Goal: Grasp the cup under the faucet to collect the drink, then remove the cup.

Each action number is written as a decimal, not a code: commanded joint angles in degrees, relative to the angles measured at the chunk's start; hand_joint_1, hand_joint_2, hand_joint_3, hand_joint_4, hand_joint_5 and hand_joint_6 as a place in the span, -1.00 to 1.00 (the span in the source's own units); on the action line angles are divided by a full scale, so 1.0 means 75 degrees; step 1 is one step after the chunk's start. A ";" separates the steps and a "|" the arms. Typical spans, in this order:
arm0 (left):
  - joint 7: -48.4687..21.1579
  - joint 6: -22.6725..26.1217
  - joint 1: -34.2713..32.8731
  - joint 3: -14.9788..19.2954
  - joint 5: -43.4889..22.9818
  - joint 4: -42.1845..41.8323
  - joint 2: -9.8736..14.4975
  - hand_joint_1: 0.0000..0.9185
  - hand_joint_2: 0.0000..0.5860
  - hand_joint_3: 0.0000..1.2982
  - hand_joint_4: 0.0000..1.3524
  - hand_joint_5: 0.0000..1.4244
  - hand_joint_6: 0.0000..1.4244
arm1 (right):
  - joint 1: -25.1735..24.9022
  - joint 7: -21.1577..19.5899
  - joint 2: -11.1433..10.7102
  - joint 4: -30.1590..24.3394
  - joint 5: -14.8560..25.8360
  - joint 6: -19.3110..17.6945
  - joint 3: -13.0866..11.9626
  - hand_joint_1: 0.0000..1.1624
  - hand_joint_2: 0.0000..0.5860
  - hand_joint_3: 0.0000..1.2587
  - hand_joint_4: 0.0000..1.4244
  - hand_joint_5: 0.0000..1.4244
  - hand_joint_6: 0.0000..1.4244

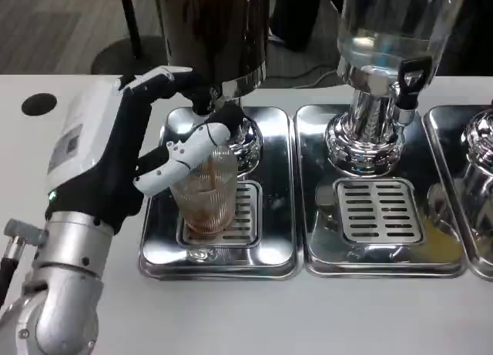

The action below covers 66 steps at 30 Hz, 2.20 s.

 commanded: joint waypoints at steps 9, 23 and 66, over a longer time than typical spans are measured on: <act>-0.0077 -0.0001 -0.0185 0.0009 -0.0006 0.0151 0.0001 -0.80 -0.55 -0.36 -0.52 -0.60 -0.89 | -0.0039 0.0064 0.0013 -0.0019 0.0055 -0.0071 -0.0057 -0.16 0.92 -0.77 -0.84 -0.90 -1.00; -0.0051 -0.0038 -0.0131 -0.0047 0.0020 0.0183 -0.0003 -0.81 -0.55 -0.36 -0.52 -0.59 -0.89 | -0.0089 0.0066 0.0016 0.0020 0.0063 -0.0063 -0.0042 -0.16 0.92 -0.77 -0.84 -0.90 -1.00; 0.0726 -0.1728 0.1811 0.1570 -0.1138 0.0103 -0.0032 -1.00 -0.89 -1.00 -1.00 -0.96 -1.00 | -0.0149 0.0145 0.0077 -0.0108 0.0010 0.0014 0.0028 -0.16 0.92 -0.77 -0.84 -0.90 -1.00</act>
